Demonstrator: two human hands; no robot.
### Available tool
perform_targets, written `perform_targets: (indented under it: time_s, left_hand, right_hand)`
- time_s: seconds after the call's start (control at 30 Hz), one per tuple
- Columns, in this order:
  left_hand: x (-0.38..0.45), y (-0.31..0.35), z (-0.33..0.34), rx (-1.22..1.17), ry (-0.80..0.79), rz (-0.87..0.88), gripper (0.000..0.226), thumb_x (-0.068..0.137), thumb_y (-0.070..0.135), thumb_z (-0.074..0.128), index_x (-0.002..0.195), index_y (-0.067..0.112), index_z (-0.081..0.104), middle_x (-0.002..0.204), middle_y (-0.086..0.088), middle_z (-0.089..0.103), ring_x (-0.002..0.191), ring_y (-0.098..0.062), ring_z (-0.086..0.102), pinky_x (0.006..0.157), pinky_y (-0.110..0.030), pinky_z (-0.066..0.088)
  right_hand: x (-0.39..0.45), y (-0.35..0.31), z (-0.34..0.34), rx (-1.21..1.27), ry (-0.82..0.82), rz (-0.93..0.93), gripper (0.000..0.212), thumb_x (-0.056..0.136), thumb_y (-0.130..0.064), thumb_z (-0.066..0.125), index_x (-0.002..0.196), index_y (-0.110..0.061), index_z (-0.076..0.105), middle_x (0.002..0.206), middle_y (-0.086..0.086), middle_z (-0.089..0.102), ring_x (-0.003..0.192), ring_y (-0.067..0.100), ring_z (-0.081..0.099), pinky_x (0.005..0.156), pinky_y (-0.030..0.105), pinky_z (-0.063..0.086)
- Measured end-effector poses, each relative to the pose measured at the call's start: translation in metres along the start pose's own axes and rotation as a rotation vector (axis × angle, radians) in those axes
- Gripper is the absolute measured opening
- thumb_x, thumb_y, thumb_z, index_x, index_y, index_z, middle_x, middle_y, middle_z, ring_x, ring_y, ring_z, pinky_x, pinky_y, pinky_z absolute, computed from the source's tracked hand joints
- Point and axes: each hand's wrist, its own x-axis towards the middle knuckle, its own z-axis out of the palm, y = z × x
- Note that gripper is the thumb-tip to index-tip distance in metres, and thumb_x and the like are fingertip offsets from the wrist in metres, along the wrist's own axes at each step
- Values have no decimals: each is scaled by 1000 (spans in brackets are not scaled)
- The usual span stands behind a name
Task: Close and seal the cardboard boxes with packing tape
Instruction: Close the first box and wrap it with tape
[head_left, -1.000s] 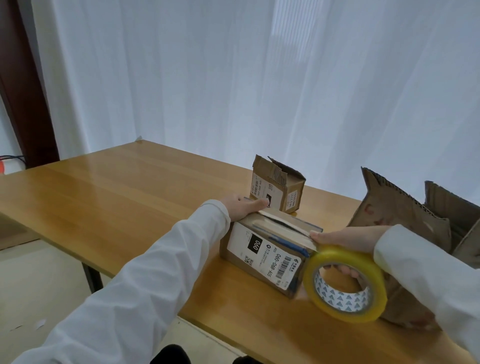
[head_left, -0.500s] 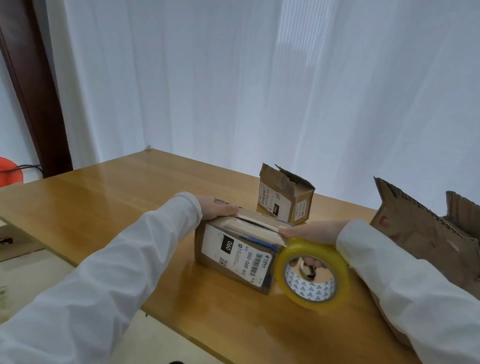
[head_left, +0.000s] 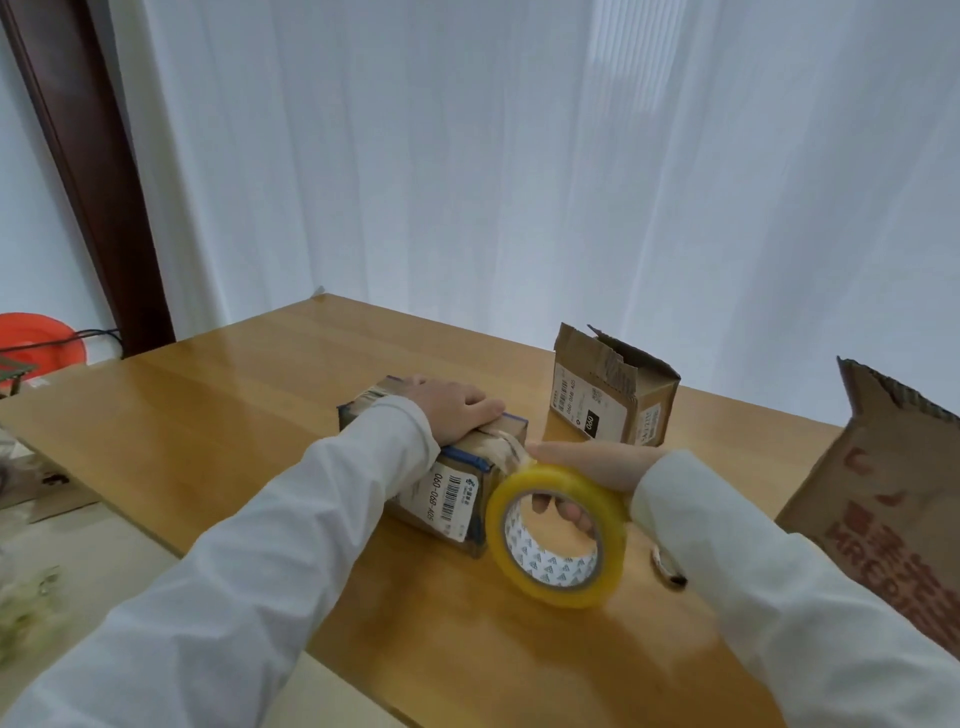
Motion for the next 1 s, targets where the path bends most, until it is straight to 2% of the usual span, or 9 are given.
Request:
perform_targets:
  time_s: [0.1,0.2,0.3,0.37,0.43,0.53,0.63,0.9,1.0]
  left_hand:
    - [-1,0,0,-46,5,-11,48,95,61,24,125,38,53,130,2,55,133,-30,27,105,-42,24]
    - [-2,-3,0,-64,11,-35,44,93,64,27,113,40,58,122,2,58,130,-28,31,106,-44,26]
    - [-2,2,-1,-36,4,-11,43,85,73,33,85,36,54,97,5,62,111,-22,50,102,-42,33]
    - [-3,7,-3,-32,-6,-13,46,81,75,39,93,33,55,93,6,61,98,-17,53,99,-38,35]
    - [-3,10,-4,-12,-6,-20,52,79,76,41,98,30,56,87,8,59,94,-17,51,101,-37,33]
    - [-2,14,-4,35,-23,-28,66,61,88,38,89,30,55,81,11,58,89,-17,52,102,-39,32]
    - [1,14,-1,33,-1,-19,69,51,87,30,81,29,53,82,9,60,89,-18,55,105,-44,29]
    - [-8,9,6,2,81,-100,66,66,91,33,83,31,56,87,6,66,90,-18,59,99,-41,26]
    - [-14,13,5,44,69,-219,74,67,92,25,88,31,60,84,6,66,95,-22,59,106,-58,17]
  right_hand:
    - [3,-2,7,-25,17,26,57,97,-57,33,74,-10,57,51,1,55,39,9,51,44,16,47]
    - [1,-2,10,-34,59,21,58,96,-58,35,77,-9,59,52,2,59,40,10,55,47,17,49]
    - [0,12,8,27,92,-30,61,93,-62,34,88,-9,62,63,5,66,55,14,63,59,25,54]
    - [-6,25,-2,104,123,-77,61,93,-63,32,98,-10,62,78,6,70,71,17,66,68,29,54]
    - [-13,39,-20,94,300,-52,56,93,-61,38,101,-12,63,79,2,68,73,14,64,66,27,51]
    - [-22,65,-47,-305,581,142,46,93,-52,49,103,-9,63,83,1,63,77,16,58,68,27,45]
    - [-27,89,-51,-713,653,331,44,92,-46,54,120,-11,55,101,2,57,89,18,53,75,25,42]
    - [-6,107,-43,-824,800,338,48,91,-54,49,113,-12,59,92,2,53,84,19,51,67,23,41]
    - [-3,106,-40,-806,745,327,45,90,-56,50,101,-14,56,80,-2,49,71,13,49,55,19,35]
